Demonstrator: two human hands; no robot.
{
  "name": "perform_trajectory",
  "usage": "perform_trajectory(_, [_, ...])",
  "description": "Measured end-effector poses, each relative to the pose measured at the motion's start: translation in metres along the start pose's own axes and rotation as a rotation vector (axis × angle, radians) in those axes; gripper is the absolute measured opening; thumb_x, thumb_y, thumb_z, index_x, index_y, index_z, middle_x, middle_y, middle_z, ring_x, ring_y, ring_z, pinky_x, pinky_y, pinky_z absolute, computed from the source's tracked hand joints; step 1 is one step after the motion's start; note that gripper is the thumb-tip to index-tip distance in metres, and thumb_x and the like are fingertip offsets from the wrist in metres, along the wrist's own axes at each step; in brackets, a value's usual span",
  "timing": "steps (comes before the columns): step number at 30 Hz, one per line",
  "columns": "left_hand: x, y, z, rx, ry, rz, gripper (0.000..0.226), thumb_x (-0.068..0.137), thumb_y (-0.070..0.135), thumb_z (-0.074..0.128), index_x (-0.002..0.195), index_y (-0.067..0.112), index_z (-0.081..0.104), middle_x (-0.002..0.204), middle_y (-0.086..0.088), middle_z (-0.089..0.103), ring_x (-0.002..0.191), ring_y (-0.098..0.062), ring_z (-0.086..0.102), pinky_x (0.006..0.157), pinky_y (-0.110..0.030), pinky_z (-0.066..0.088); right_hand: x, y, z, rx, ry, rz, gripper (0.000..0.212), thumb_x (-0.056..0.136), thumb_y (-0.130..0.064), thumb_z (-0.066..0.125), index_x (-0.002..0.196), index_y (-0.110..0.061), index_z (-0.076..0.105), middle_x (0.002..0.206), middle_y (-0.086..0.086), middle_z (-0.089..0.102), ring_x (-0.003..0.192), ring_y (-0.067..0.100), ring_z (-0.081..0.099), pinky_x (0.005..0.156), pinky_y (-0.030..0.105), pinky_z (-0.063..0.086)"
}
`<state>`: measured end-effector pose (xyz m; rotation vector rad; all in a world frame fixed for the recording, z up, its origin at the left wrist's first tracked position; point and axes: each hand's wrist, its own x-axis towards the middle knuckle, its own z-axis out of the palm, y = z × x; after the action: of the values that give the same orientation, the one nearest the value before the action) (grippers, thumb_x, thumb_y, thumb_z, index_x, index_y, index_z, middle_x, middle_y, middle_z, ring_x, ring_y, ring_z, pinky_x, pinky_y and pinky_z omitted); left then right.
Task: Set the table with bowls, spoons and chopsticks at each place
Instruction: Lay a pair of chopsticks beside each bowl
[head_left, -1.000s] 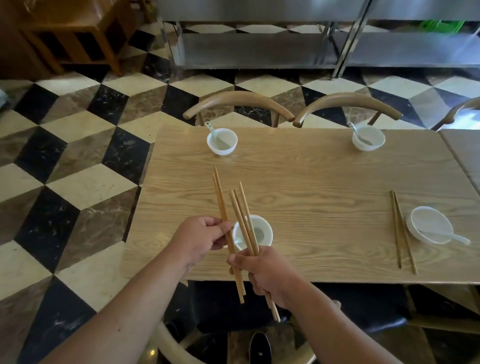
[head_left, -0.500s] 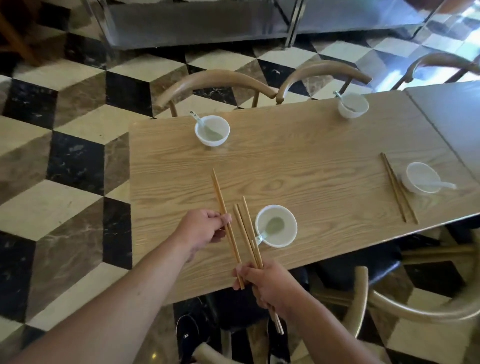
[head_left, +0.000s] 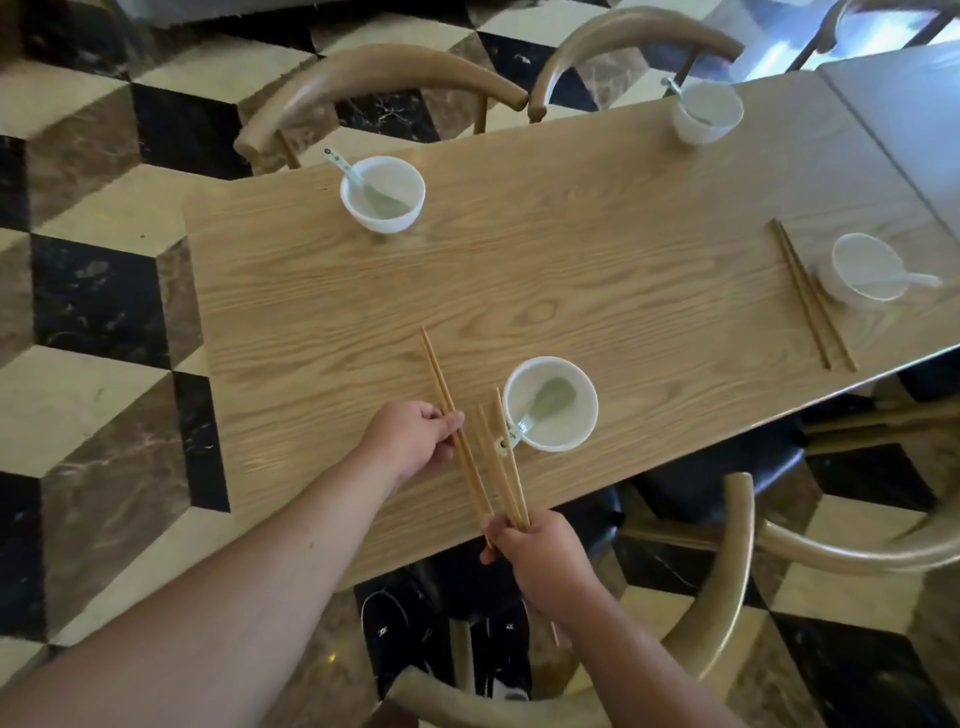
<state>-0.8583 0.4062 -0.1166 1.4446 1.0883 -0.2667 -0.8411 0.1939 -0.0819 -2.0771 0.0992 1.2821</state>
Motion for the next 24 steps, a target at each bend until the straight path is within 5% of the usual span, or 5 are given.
perform_trajectory(2, [0.007,-0.005,0.001,0.024,0.022,-0.006,0.027,0.099,0.028,0.075,0.078,0.011,0.075,0.069,-0.003,0.075,0.058,-0.015,0.069,0.073,-0.037,0.062,0.003,0.004,0.001,-0.041,0.023,-0.034,0.037,0.101,-0.044,0.064,0.086,-0.012,0.075,0.055,-0.008,0.062,0.044,0.006,0.045,0.049,0.024,0.043])
perform_trajectory(9, [0.01,-0.003,0.013,0.089,0.08,-0.036,0.028,0.099,0.021,0.074,0.074,0.011,0.069,0.07,-0.008,0.073,0.053,-0.015,0.065,0.062,-0.033,0.06,-0.003,0.005,0.002,-0.001,0.044,-0.102,0.021,0.094,-0.054,0.068,0.095,-0.033,0.068,0.076,-0.002,0.07,0.058,0.005,0.058,0.054,0.023,0.051])
perform_trajectory(15, [0.011,0.008,0.017,0.302,0.168,-0.04,0.023,0.093,0.023,0.076,0.071,0.015,0.077,0.057,0.004,0.075,0.049,-0.01,0.071,0.06,-0.031,0.062,-0.021,-0.001,-0.009,-0.056,0.051,-0.199,0.025,0.094,-0.054,0.07,0.09,-0.03,0.063,0.063,-0.008,0.057,0.049,0.003,0.046,0.051,0.027,0.045])
perform_trajectory(18, [0.002,0.021,0.023,0.383,0.179,-0.056,0.027,0.089,0.039,0.079,0.074,0.017,0.073,0.047,0.008,0.069,0.043,-0.007,0.066,0.058,-0.028,0.056,-0.029,-0.011,-0.019,-0.01,0.036,-0.237,0.021,0.096,-0.051,0.069,0.091,-0.031,0.066,0.062,-0.01,0.056,0.052,0.003,0.046,0.053,0.026,0.045])
perform_trajectory(24, [-0.002,0.032,0.031,0.478,0.239,-0.06,0.04,0.082,0.057,0.08,0.074,0.018,0.074,0.057,0.004,0.074,0.066,-0.022,0.075,0.07,-0.037,0.061,-0.035,-0.028,-0.038,0.098,0.046,-0.27,0.023,0.097,-0.048,0.069,0.086,-0.028,0.066,0.062,-0.009,0.054,0.056,0.009,0.048,0.056,0.029,0.047])
